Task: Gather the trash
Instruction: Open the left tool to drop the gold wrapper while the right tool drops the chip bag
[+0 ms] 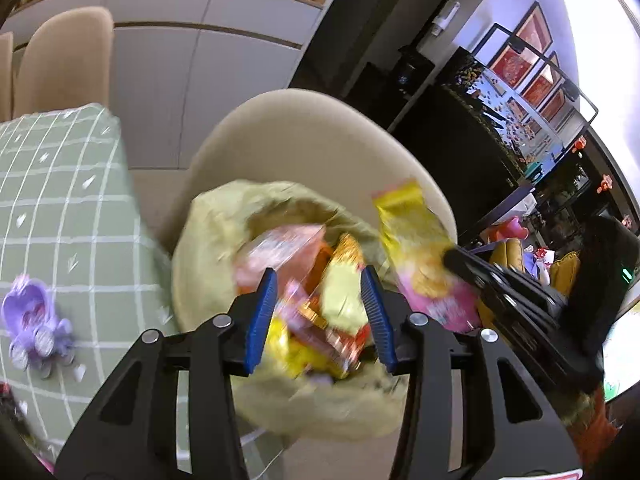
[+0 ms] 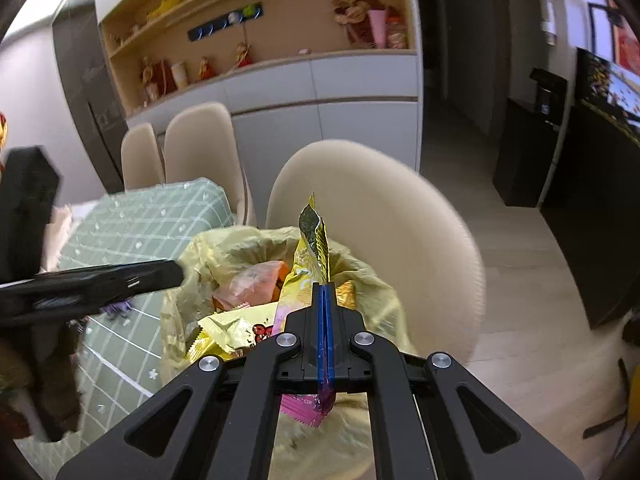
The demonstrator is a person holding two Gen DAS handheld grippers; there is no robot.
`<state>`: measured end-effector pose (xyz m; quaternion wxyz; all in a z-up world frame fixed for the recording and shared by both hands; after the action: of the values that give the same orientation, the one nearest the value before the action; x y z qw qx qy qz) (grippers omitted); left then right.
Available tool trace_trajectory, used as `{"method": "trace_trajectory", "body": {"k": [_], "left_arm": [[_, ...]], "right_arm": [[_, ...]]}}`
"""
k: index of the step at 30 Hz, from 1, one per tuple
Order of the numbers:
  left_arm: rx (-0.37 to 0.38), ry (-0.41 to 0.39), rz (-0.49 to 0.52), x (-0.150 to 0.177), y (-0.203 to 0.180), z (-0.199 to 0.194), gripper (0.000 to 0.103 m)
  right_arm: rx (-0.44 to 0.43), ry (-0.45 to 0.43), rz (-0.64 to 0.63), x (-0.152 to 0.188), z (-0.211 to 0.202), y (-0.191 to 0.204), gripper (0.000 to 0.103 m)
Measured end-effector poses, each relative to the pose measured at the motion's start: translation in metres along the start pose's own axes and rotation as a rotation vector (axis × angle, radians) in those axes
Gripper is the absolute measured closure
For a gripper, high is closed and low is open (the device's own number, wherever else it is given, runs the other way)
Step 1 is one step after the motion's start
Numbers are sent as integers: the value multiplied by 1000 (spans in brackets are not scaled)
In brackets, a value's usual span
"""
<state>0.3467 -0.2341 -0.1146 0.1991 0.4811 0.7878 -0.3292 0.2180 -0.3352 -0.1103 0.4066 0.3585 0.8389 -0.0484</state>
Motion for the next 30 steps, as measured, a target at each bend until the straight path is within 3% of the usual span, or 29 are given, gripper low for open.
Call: {"method": "trace_trajectory", "body": {"k": [8,14,16,24,28,30], "left_arm": [[-38,-4,-47,33,33,-38,60],[-58,-10,-108,55,59,-57,59],[-63,-13,-135,62,67,-62,58],[-124,-28,-175,90,74,-89,54],[-145,-34,-174,103,71,-105,53],[-154,-38,-177,110,71,-113,53]], "right_arm": [[44,253,-113,42,99,36,99],[71,344,-94,58,118,35,100],[72,342,-87,58,115,35,100],[38,200,-30,40,71,37,95],[22,162,-20,43,40,28,69],[29,136,-19,40,32,29,68]]}}
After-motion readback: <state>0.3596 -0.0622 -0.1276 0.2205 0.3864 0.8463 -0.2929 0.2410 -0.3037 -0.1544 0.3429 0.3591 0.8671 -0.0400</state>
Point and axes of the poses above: each gripper's, at about its wrist camera, not at the fingertips, and z roughly the way its jaws point, y to its left, x to its underside, the point moved 6 cm from there along z, roughly the way its jaws point, and after that the axes turned 10 degrees about z, right-handed, at the moved point
